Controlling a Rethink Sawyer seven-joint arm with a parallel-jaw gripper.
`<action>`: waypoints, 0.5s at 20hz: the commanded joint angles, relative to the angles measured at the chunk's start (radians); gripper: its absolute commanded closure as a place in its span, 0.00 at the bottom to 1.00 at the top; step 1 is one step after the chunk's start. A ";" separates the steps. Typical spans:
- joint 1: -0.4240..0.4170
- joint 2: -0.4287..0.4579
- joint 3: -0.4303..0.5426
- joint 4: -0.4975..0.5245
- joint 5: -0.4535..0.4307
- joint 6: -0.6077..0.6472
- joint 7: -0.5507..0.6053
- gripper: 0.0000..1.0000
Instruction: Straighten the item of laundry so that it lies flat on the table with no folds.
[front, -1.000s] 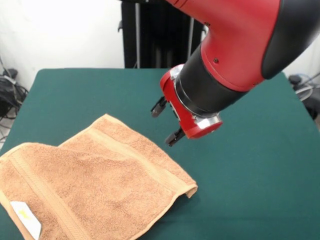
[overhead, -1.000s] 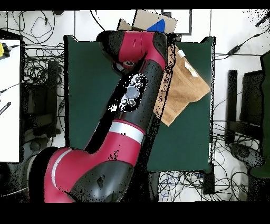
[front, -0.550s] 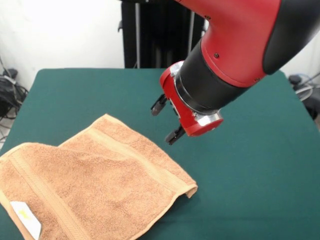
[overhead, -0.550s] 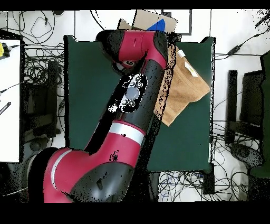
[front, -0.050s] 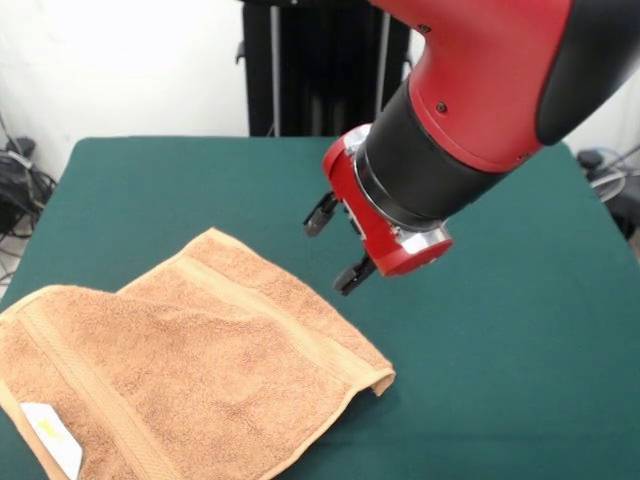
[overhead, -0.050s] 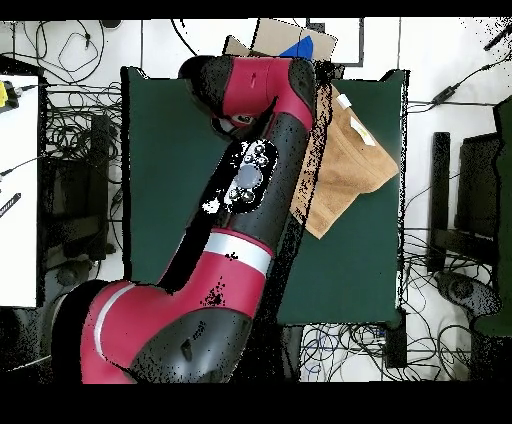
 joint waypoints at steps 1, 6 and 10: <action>0.022 0.035 0.083 0.097 0.027 -0.058 0.254 0.00; 0.018 0.025 0.054 0.054 0.015 0.013 0.230 0.00; 0.010 0.011 0.055 0.029 0.033 0.060 0.230 0.00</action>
